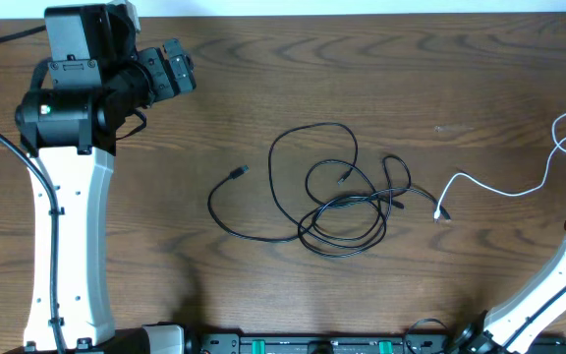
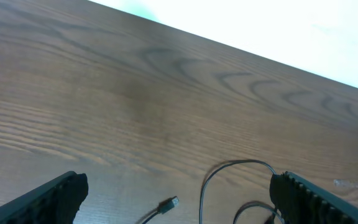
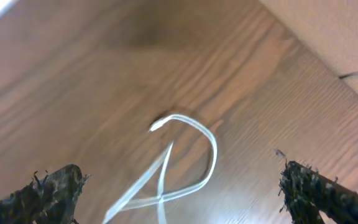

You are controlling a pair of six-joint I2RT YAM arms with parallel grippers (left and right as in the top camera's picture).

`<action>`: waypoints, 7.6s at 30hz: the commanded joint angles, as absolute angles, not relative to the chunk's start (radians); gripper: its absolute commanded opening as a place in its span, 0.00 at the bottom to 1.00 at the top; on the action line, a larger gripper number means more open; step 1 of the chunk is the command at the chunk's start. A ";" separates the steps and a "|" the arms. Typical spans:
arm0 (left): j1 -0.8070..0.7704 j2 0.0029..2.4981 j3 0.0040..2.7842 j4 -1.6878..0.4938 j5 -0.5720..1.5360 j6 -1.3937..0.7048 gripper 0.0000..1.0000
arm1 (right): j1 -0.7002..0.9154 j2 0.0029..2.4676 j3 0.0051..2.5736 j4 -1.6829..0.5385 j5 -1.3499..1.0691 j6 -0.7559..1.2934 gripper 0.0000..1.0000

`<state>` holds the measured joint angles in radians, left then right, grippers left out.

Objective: Untangle cables

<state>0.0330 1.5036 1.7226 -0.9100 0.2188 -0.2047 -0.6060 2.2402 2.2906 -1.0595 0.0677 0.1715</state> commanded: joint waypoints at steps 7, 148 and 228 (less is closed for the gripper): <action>0.039 1.504 1.723 -0.920 0.212 -0.130 0.98 | -0.513 1.984 2.304 -1.385 -0.196 0.139 0.99; 0.039 1.527 1.722 -0.927 0.212 -0.127 0.98 | -0.456 1.824 1.526 -0.810 0.095 0.211 0.01; 0.038 1.562 1.722 -0.943 0.213 -0.128 0.98 | -0.346 2.518 1.476 0.140 0.172 0.100 0.36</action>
<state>0.0330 1.5524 1.7226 -0.9390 0.2188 -0.1482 -0.3477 2.3722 1.5410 0.1368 0.0910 0.0437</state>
